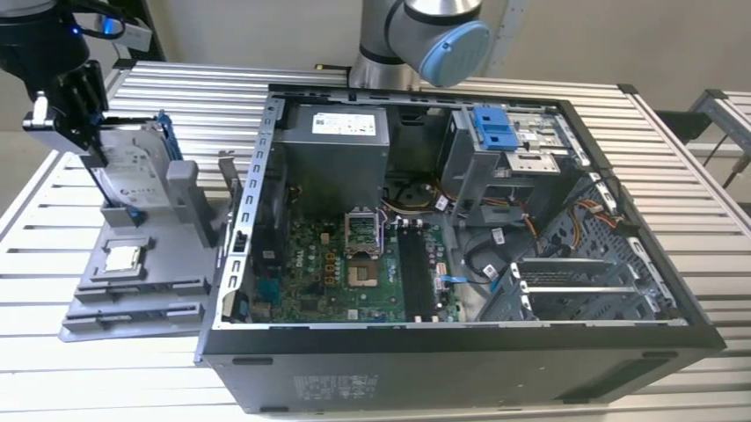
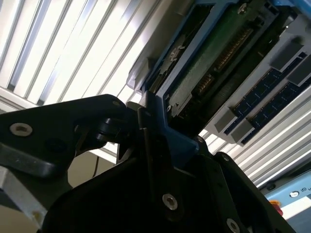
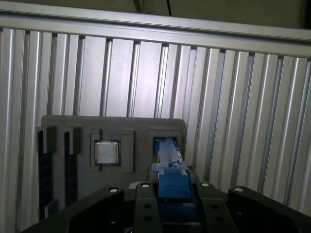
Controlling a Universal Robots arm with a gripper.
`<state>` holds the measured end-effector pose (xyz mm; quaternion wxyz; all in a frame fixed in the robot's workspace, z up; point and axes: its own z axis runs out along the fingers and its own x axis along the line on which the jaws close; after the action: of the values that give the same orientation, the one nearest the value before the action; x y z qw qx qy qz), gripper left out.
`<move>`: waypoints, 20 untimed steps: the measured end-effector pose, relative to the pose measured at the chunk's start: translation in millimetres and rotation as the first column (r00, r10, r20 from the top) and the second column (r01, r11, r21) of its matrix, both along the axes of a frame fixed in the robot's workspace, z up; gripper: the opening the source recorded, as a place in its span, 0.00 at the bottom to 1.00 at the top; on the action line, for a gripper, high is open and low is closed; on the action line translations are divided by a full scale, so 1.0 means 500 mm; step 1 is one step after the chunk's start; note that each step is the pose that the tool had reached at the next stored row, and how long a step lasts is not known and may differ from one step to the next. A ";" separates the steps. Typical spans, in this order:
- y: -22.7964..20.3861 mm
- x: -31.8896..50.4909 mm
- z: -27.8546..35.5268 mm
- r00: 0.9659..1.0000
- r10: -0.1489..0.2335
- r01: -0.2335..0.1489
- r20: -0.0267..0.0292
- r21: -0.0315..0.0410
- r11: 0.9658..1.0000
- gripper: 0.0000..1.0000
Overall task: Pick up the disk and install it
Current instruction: 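Pick up the disk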
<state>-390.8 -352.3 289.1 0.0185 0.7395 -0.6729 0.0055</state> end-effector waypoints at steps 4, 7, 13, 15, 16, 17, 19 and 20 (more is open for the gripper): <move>-0.0001 0.000 0.014 1.000 0.000 0.000 0.000 0.000 1.000 0.00; -0.0001 0.000 0.026 1.000 0.000 0.000 0.000 0.000 1.000 0.00; 0.0001 0.000 0.049 1.000 0.000 0.000 0.000 0.000 1.000 0.00; -0.0001 0.000 0.057 1.000 0.000 0.000 0.000 0.000 1.000 0.00; -0.0001 0.000 0.062 1.000 0.000 0.000 0.000 0.000 1.000 0.00; -0.0001 0.000 0.065 1.000 0.000 0.000 0.000 0.000 1.000 0.00; 0.0000 0.000 0.072 1.000 0.000 0.000 0.000 0.000 1.000 0.00; 0.0000 0.000 0.076 1.000 0.000 0.000 0.000 0.000 1.000 0.00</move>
<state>-390.8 -352.3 327.1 0.0185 0.7395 -0.6729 0.0055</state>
